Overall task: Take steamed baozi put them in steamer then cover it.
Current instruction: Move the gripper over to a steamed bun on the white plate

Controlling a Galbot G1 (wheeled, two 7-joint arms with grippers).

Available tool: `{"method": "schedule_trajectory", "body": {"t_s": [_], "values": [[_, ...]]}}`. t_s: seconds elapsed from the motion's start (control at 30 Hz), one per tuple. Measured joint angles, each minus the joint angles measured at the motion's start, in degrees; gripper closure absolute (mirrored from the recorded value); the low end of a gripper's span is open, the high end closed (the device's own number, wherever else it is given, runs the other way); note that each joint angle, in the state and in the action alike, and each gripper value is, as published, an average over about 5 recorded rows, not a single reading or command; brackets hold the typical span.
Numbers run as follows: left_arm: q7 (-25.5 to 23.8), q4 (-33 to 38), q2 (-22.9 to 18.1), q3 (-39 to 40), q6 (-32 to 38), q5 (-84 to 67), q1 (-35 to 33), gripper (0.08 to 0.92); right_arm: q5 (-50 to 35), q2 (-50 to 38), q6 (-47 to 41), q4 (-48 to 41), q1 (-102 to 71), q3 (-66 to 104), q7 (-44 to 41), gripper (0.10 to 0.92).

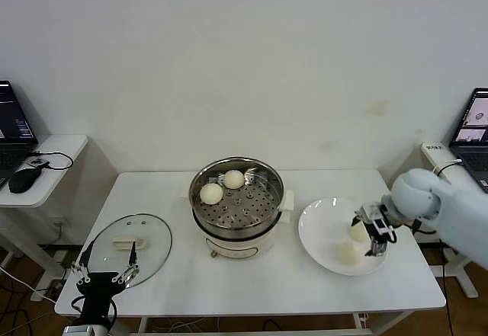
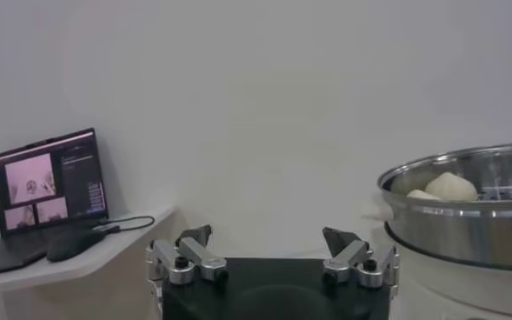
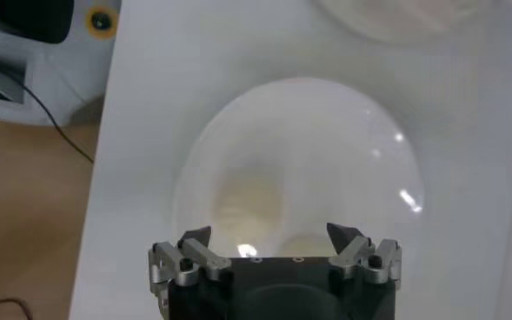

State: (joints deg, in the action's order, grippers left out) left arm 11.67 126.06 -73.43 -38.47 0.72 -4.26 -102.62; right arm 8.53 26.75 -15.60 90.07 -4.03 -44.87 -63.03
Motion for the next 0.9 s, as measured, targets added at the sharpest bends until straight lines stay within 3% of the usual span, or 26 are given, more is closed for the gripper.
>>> {"method": "schedule_trajectory", "body": {"t_s": [0.7, 0.9], "values": [[-0.44, -1.21, 0.41, -0.71, -0.03, 0.03, 0.76, 0.177, 4.35, 6.8, 0.24, -7.47, -8.49, 6.47, 2.34, 0.204], [-0.44, -1.3, 0.25, -0.65, -0.05, 0.03, 0.86, 0.177, 4.58, 7.87, 0.12, -8.58, -8.75, 6.75, 2.16, 0.256]]}}
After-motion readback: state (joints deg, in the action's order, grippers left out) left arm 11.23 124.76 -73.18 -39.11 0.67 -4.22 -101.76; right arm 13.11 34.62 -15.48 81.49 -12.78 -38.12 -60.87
